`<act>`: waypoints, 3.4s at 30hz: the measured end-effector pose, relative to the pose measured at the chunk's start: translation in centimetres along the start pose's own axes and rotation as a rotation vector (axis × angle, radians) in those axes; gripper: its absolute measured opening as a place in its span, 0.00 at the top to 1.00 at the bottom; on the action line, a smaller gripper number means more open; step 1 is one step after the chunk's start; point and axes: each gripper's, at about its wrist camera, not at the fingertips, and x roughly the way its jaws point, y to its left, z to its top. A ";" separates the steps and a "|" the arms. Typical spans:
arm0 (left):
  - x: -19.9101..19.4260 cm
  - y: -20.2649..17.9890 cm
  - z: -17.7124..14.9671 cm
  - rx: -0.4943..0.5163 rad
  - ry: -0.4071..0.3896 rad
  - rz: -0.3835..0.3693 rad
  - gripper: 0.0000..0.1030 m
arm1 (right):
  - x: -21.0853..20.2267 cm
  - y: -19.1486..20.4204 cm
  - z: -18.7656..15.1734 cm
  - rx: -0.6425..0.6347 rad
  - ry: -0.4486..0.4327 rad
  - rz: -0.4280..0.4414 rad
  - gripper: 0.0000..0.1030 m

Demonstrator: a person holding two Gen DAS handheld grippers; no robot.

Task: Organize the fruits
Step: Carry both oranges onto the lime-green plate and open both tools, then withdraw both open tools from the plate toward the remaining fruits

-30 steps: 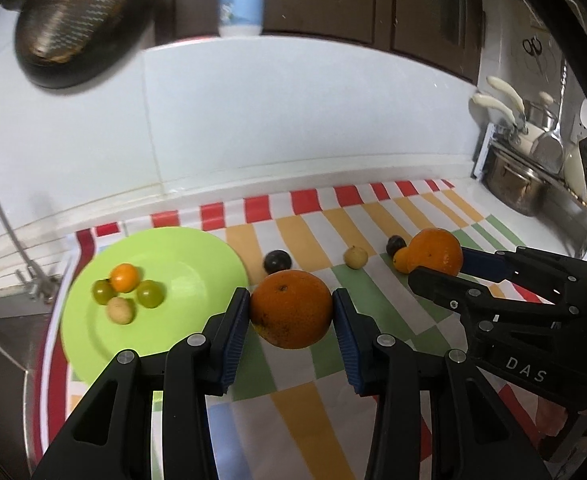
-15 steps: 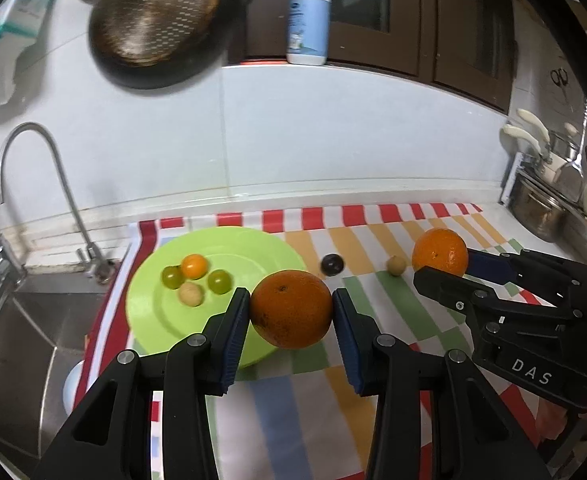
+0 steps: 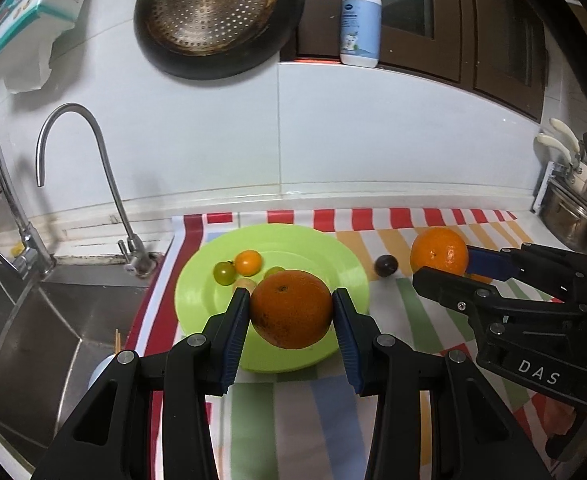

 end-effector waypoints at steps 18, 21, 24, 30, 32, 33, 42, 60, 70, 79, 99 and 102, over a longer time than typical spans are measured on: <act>5.3 3.0 -0.4 -0.014 0.033 0.020 0.60 | 6.7 0.8 1.0 -0.031 0.061 0.054 0.61; 6.2 3.2 -0.6 -0.017 0.051 0.021 0.60 | 7.8 0.7 0.9 -0.032 0.074 0.057 0.61; 7.1 3.3 -0.9 -0.018 0.065 0.017 0.60 | 8.7 0.5 0.7 -0.030 0.088 0.056 0.61; 8.7 3.2 -1.6 -0.013 0.095 0.007 0.60 | 10.3 0.1 0.2 -0.023 0.123 0.061 0.61; 9.1 3.2 -1.7 -0.014 0.102 0.006 0.60 | 10.7 0.1 0.0 -0.023 0.133 0.060 0.61; 9.3 3.2 -1.8 -0.016 0.105 0.007 0.60 | 10.9 0.0 0.0 -0.022 0.136 0.060 0.61; 9.4 4.1 -1.9 -0.048 0.114 0.037 0.49 | 12.7 -0.5 -0.1 0.026 0.177 0.067 0.56; 2.8 1.3 -0.2 -0.027 0.001 0.035 0.43 | 5.2 -1.1 -0.9 0.056 0.088 -0.060 0.42; 0.1 -1.8 0.6 0.008 -0.060 -0.029 0.42 | 0.0 -2.6 -1.6 0.081 0.025 -0.148 0.42; -0.6 -5.2 1.3 0.085 -0.100 -0.100 0.42 | -3.8 -4.8 -2.4 0.105 -0.029 -0.252 0.42; 4.7 -12.2 2.9 0.354 -0.097 -0.370 0.47 | -4.8 -10.9 -4.2 0.181 -0.027 -0.410 0.42; 5.9 -12.9 2.7 0.383 -0.076 -0.396 0.49 | -4.0 -11.6 -4.5 0.186 -0.011 -0.411 0.42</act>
